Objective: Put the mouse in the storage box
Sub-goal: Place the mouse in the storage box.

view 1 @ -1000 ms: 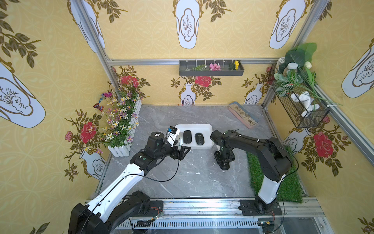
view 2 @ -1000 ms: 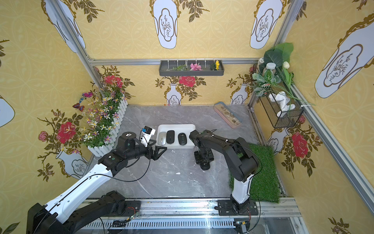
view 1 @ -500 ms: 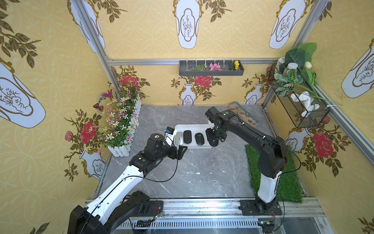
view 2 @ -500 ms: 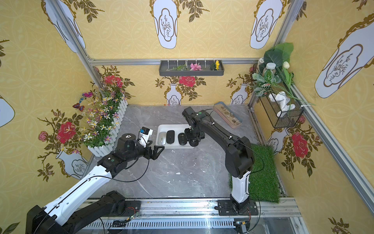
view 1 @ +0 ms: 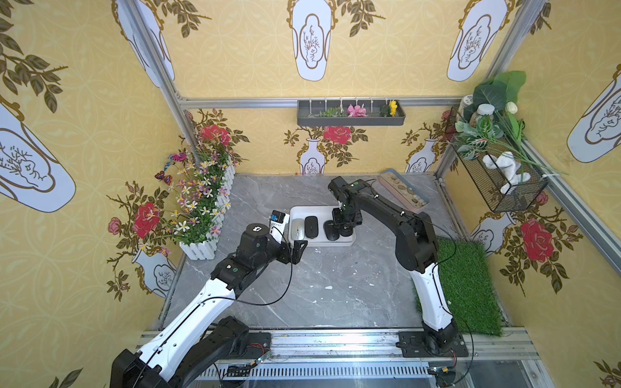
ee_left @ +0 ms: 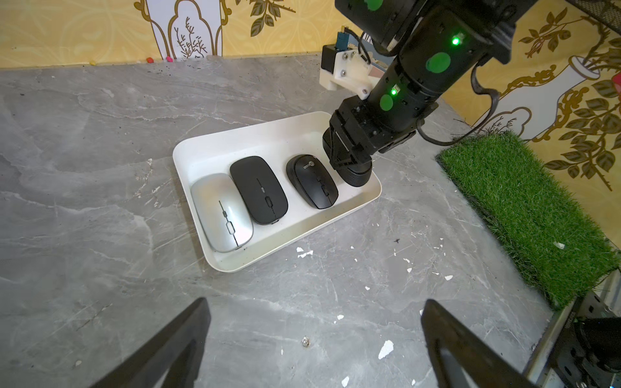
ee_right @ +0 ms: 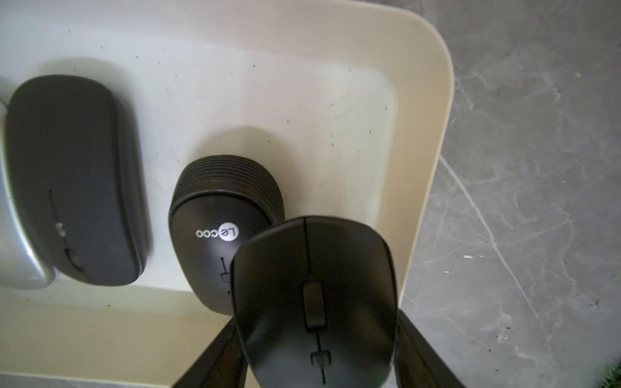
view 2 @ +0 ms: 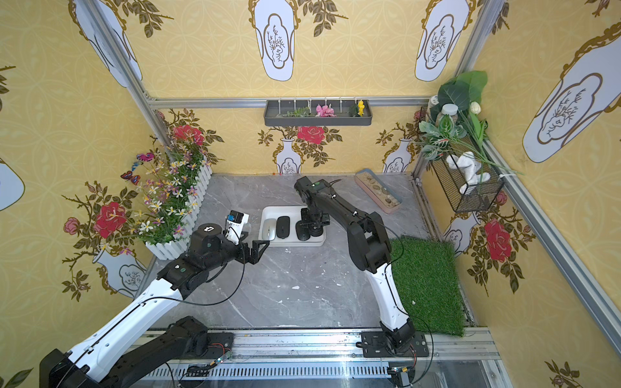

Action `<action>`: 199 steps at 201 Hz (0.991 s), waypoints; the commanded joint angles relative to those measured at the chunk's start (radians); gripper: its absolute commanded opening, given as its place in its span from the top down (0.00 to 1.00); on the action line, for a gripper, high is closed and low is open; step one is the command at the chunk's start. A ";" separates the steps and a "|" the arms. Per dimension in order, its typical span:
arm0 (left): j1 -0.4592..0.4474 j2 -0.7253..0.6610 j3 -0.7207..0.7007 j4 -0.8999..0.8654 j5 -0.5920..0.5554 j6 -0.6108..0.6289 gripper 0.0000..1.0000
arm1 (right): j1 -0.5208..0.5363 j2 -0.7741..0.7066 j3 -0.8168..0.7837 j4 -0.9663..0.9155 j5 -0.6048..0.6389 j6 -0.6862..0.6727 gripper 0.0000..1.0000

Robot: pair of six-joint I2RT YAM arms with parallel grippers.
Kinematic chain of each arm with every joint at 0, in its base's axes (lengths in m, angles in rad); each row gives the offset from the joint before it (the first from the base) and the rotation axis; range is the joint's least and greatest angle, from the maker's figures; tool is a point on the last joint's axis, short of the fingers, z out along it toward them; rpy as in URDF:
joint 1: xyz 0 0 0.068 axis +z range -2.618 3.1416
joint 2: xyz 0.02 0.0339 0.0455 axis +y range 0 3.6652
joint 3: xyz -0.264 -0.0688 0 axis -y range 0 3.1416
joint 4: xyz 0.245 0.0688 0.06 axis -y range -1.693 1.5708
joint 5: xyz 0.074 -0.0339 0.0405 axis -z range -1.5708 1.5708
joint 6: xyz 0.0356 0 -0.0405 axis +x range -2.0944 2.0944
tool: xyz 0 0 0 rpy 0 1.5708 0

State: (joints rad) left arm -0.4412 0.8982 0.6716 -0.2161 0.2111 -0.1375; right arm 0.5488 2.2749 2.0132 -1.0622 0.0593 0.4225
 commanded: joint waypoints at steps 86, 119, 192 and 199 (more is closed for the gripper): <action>0.000 -0.006 -0.018 0.014 -0.040 -0.010 0.00 | -0.003 0.071 0.031 0.051 0.030 0.031 0.19; 0.000 0.005 -0.003 0.025 -0.071 -0.007 0.00 | -0.003 0.003 0.059 0.039 0.002 0.031 0.18; 0.255 0.068 0.135 0.062 -0.336 -0.097 0.00 | -0.060 -0.377 -0.099 0.279 0.095 -0.197 0.06; 0.310 0.093 0.167 0.063 -0.313 -0.114 0.00 | -0.087 -0.407 -0.115 0.308 0.086 -0.209 0.04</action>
State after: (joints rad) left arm -0.2543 0.9482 0.7853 -0.1867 -0.0631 -0.1898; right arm 0.5163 1.9560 1.9537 -0.9092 0.0986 0.3222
